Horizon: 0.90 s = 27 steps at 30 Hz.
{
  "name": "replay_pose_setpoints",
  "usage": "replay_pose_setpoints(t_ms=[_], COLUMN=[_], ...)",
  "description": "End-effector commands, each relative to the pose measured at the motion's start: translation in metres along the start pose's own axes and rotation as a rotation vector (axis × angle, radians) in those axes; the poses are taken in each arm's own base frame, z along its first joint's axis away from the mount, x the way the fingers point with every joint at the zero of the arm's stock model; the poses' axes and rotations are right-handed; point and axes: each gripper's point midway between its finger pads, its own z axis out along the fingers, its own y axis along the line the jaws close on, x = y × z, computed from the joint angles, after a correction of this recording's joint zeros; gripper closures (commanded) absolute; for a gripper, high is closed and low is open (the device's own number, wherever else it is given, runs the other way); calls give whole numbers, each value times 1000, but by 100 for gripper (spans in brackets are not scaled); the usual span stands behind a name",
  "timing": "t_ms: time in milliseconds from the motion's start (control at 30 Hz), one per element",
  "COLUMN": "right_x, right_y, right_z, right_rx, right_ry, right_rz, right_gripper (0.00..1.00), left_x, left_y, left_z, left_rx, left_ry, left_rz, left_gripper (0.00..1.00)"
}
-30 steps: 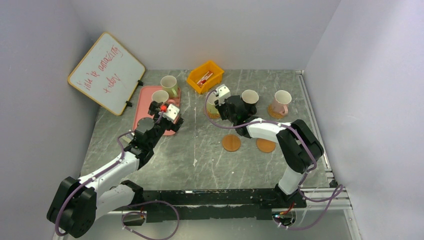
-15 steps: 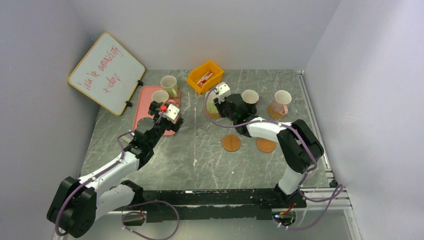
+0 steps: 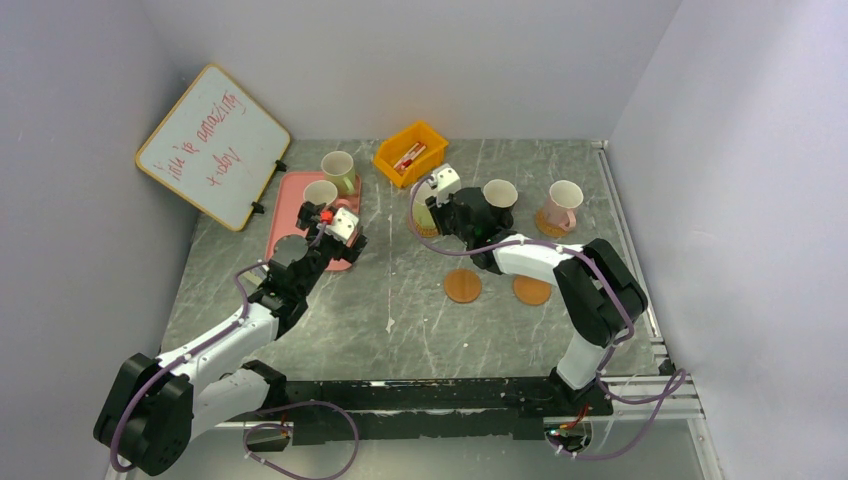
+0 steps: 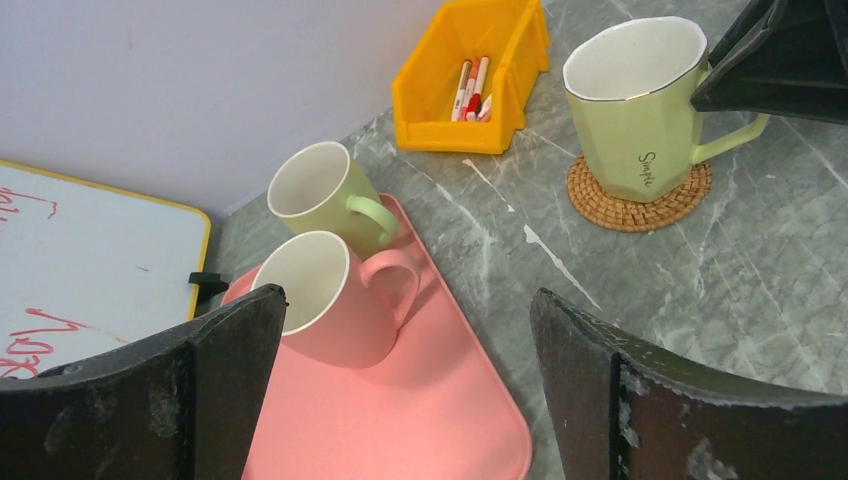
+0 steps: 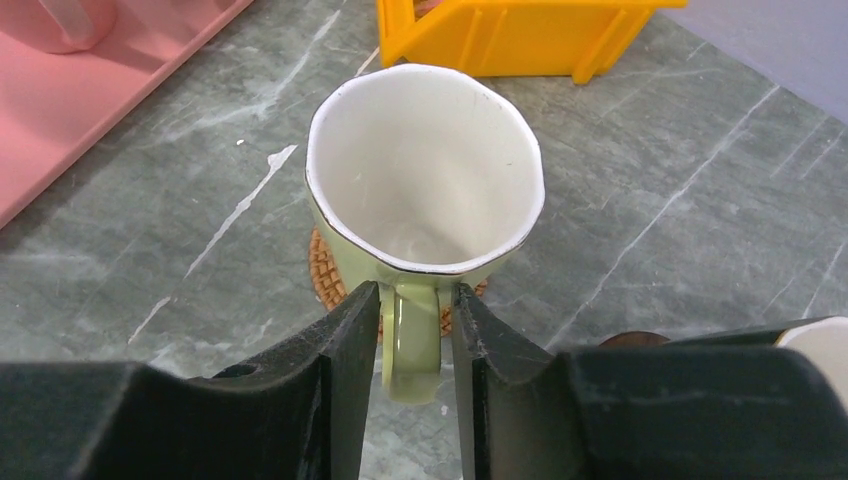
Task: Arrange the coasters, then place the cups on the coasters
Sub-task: Place the cup on the coaster.
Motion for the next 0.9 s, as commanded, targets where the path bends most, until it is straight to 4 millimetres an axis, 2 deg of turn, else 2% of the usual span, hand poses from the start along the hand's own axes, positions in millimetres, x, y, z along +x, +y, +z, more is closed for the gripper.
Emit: replay_pose_setpoints(t_ms=[0,667,867], right_x=[-35,-19,-18], right_y=[4,5,0], right_z=[4,6,4], right_rx=[-25,-36,-37], right_ry=[-89,-22,-12], right_rz=[15,30,34], right_gripper=[63,58,52], left_x=[-7,-8,-8], left_y=[3,4,4], left_z=[1,0,0], left_rx=[-9,-13,-14], left_ry=[-37,-40,-39], left_rz=[-1,-2,-2], left_gripper=[3,3,3])
